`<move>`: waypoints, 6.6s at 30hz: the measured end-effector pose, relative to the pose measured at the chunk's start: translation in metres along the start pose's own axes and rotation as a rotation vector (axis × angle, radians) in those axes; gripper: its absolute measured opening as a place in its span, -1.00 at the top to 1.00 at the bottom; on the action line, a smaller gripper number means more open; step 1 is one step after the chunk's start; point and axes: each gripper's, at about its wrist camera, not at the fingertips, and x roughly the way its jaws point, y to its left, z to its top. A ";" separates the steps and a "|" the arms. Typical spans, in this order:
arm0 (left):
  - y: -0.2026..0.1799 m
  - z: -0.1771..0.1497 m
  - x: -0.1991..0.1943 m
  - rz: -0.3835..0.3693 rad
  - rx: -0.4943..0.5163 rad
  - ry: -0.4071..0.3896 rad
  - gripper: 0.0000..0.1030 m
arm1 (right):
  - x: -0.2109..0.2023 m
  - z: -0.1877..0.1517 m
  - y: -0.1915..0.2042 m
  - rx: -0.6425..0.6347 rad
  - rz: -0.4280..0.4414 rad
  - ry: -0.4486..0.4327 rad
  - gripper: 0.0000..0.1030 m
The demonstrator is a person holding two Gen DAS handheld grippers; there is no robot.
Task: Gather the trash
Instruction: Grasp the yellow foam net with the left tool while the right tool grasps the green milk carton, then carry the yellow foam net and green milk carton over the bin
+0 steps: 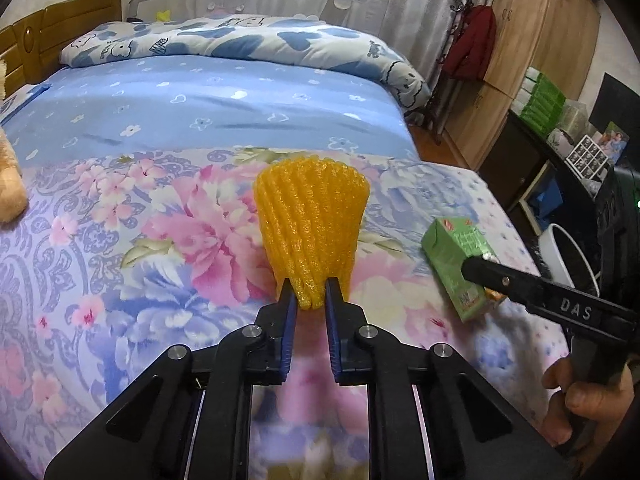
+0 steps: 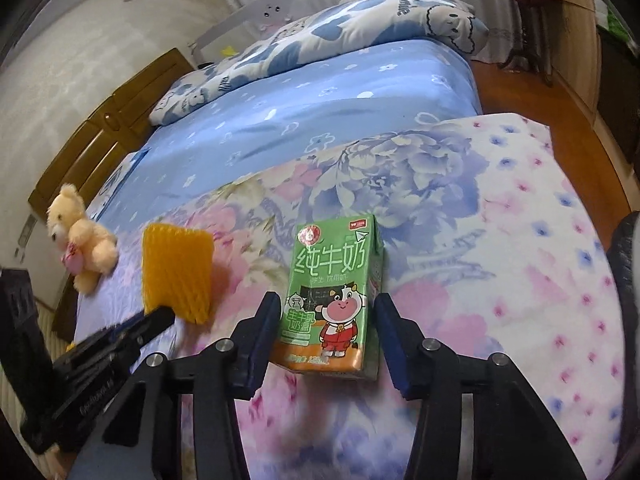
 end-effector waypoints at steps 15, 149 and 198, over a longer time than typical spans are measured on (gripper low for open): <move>-0.025 -0.061 -0.044 -0.027 -0.014 0.054 0.76 | -0.027 -0.050 -0.011 -0.076 0.003 0.046 -0.29; -0.351 -0.023 0.007 -0.239 0.469 0.111 0.76 | -0.209 -0.047 -0.207 0.194 -0.143 -0.237 0.16; -0.365 -0.009 0.036 -0.211 0.490 0.130 0.75 | -0.192 -0.039 -0.224 0.220 -0.148 -0.208 0.15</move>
